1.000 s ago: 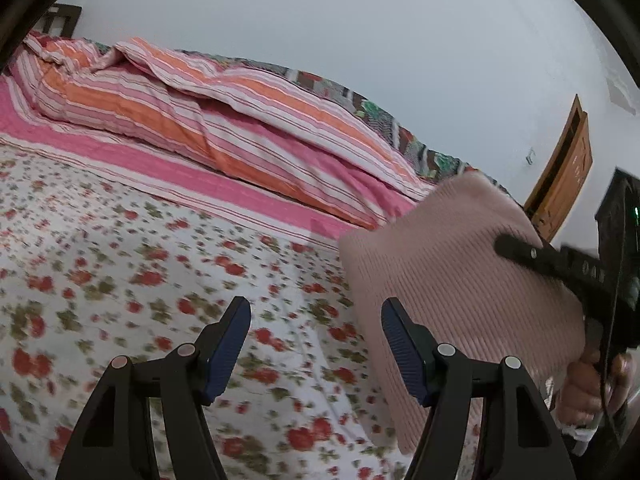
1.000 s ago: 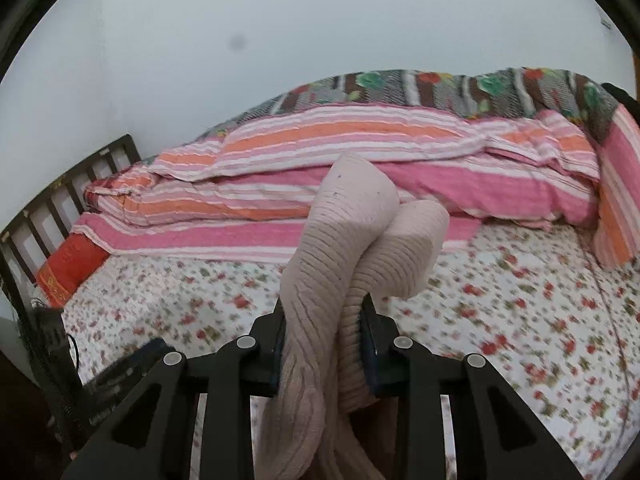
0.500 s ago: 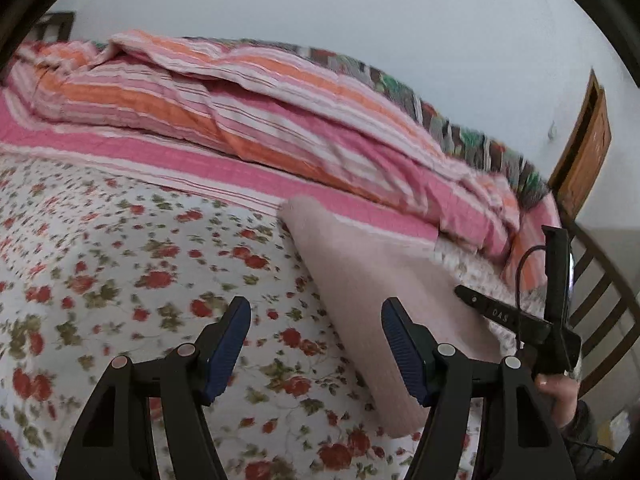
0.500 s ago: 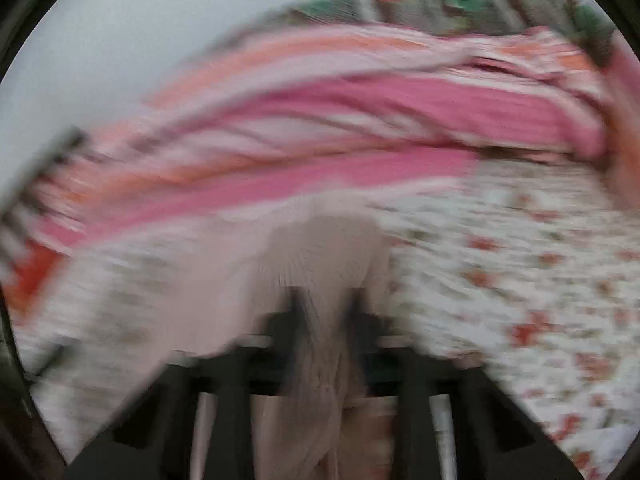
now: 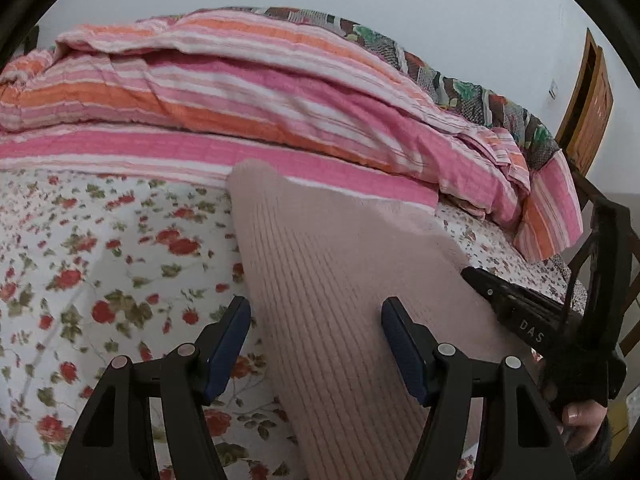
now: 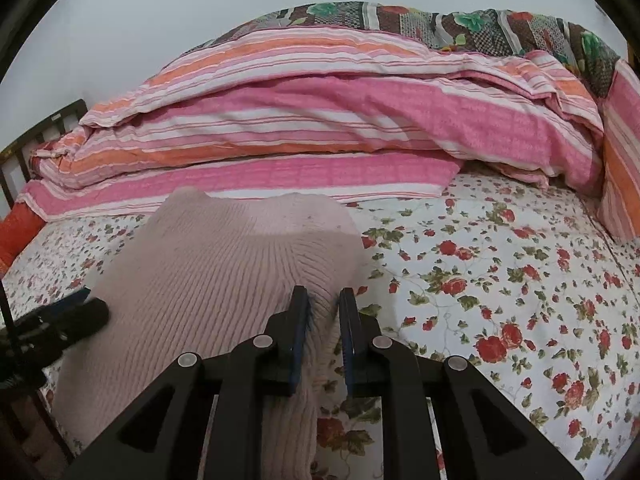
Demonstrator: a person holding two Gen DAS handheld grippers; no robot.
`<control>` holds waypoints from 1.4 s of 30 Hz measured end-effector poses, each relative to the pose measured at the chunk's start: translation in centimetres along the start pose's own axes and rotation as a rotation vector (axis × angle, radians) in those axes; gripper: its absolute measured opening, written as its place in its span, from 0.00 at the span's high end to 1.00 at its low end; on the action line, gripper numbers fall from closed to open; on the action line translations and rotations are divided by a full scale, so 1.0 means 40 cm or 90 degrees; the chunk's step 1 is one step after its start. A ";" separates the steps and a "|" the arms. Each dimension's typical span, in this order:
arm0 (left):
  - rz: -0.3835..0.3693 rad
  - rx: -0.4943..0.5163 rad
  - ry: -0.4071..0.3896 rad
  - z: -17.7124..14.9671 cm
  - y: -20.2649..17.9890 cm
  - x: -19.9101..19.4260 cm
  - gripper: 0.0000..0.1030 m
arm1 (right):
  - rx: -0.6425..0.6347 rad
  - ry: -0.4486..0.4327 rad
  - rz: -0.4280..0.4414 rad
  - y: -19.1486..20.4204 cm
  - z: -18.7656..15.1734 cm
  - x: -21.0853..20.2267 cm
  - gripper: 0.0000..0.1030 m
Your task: Fold small clothes
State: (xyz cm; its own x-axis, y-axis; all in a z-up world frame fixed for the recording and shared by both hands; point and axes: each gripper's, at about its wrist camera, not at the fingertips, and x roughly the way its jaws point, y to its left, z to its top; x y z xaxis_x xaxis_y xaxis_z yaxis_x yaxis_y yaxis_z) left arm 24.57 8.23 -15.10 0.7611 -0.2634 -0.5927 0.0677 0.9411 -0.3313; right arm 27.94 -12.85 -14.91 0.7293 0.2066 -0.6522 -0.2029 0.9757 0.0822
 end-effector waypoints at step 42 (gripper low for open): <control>-0.019 0.058 0.034 -0.132 0.024 -0.156 0.89 | 0.038 0.013 0.187 -0.048 -0.122 -0.241 0.54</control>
State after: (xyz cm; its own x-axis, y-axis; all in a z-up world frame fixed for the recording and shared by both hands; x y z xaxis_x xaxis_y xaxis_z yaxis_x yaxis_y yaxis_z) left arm 16.46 9.65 -15.60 0.7221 -0.3009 -0.6229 0.1506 0.9472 -0.2829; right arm 18.10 -17.06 -12.47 0.6321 0.4794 -0.6088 -0.3635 0.8773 0.3135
